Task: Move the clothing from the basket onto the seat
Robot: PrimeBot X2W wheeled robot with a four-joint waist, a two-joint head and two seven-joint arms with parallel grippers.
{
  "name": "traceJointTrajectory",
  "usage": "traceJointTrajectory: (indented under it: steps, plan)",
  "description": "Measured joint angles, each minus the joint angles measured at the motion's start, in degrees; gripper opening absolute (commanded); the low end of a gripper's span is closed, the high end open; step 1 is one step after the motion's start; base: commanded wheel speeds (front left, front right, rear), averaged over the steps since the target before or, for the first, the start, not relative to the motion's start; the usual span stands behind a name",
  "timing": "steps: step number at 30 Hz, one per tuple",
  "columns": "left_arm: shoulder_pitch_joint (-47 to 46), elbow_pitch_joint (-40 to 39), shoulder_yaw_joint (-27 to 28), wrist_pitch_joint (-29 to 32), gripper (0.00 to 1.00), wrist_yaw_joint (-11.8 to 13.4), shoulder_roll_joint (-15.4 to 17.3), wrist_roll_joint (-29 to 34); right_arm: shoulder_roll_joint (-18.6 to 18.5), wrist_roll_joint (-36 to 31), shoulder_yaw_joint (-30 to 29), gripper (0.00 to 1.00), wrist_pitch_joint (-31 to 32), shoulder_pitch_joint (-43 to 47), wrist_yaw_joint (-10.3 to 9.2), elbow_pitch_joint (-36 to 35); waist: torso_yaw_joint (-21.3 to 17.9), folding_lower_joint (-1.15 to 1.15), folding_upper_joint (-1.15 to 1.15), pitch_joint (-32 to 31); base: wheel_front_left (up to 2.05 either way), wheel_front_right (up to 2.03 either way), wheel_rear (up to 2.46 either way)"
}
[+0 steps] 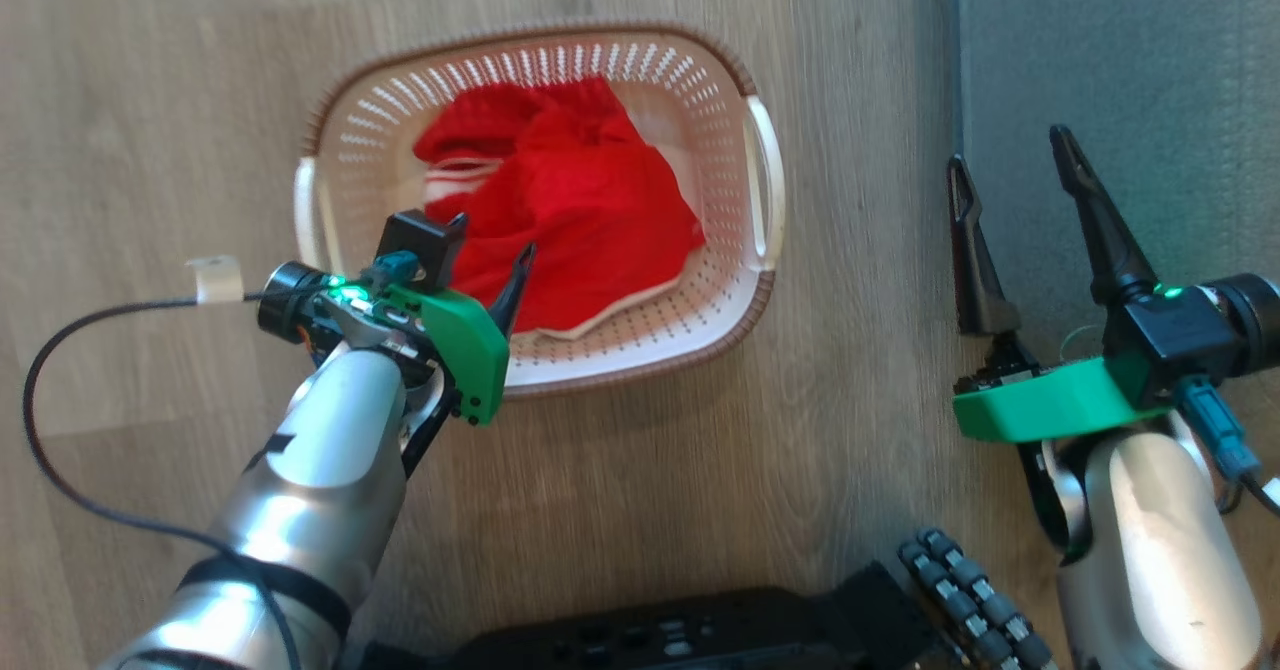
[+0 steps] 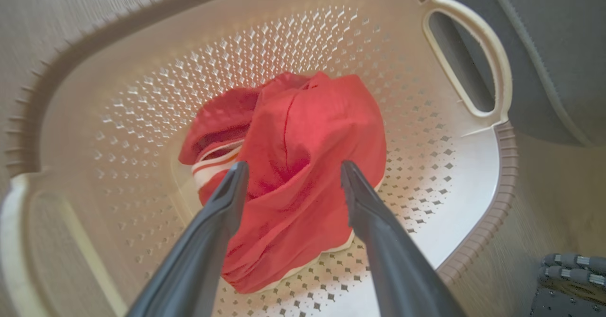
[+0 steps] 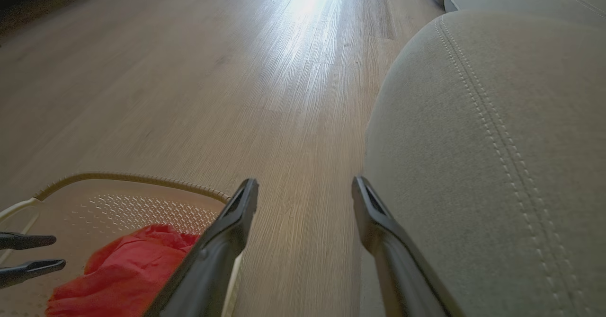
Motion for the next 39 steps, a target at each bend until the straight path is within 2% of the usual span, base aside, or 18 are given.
traceJointTrajectory:
  steps: [9,26,27,28,29,30,39]
  plan:
    - [-9.3,10.8,-9.0,0.8,1.0,0.0,-0.4,-7.8,0.0,-0.4,1.2,1.0,0.0,-1.2,0.01,-3.2,-2.7,-0.01,0.0,7.4,0.0,0.0,0.0]
    - [-16.5,13.8,-15.4,4.1,1.0,0.0,-0.4,-15.2,0.0,-0.2,2.6,1.0,0.0,-1.6,0.01,-6.9,-5.2,-0.01,0.0,11.7,0.0,0.0,0.0]
    - [-16.6,13.5,-15.9,5.1,0.92,0.0,-0.4,-16.0,0.0,-0.2,2.7,1.0,0.0,-1.6,0.01,-7.0,-5.2,-0.01,0.0,11.7,0.0,0.0,0.0]
    - [-16.6,13.0,-16.9,6.2,0.42,0.0,-0.4,-16.9,0.0,-0.2,2.8,1.0,0.0,-1.6,0.01,-7.2,-5.2,-0.02,0.0,11.8,0.0,0.0,0.0]
    - [-16.6,12.6,-17.8,6.9,0.42,0.0,-0.4,-17.6,0.0,-0.2,2.8,1.0,0.0,-1.6,0.01,-7.2,-5.1,-0.02,0.0,11.9,0.0,0.0,0.0]
    - [-16.6,12.4,-18.6,6.9,0.0,0.0,-0.4,-17.9,0.0,-0.2,2.8,1.0,0.0,-1.6,0.01,-7.2,-5.1,-0.02,0.0,11.9,0.0,0.0,0.0]
    - [-17.5,12.6,-23.8,5.8,0.0,0.0,-0.3,-22.2,0.0,-0.3,2.8,1.0,0.0,-1.8,0.01,-7.0,-4.3,-0.01,0.0,11.6,0.0,0.0,0.0]
